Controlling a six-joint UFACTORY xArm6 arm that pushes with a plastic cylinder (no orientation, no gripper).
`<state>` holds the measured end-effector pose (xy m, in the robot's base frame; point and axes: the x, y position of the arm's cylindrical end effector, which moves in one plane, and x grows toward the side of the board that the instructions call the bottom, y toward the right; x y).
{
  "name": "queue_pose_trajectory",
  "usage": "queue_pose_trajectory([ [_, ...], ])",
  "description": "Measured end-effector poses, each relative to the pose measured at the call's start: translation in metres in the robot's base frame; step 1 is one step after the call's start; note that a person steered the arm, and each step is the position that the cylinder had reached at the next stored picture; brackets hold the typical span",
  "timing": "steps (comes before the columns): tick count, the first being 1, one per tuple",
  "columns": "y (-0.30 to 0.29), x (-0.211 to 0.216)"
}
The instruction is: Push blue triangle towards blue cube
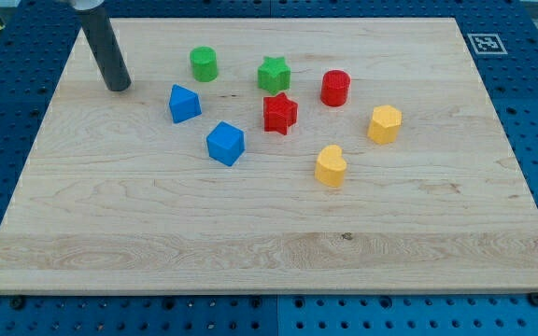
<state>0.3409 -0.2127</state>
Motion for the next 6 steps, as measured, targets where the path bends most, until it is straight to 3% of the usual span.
queue_pose_trajectory([
  [3,0.015,0.018],
  [5,0.098,0.013],
  [6,0.111,0.037],
])
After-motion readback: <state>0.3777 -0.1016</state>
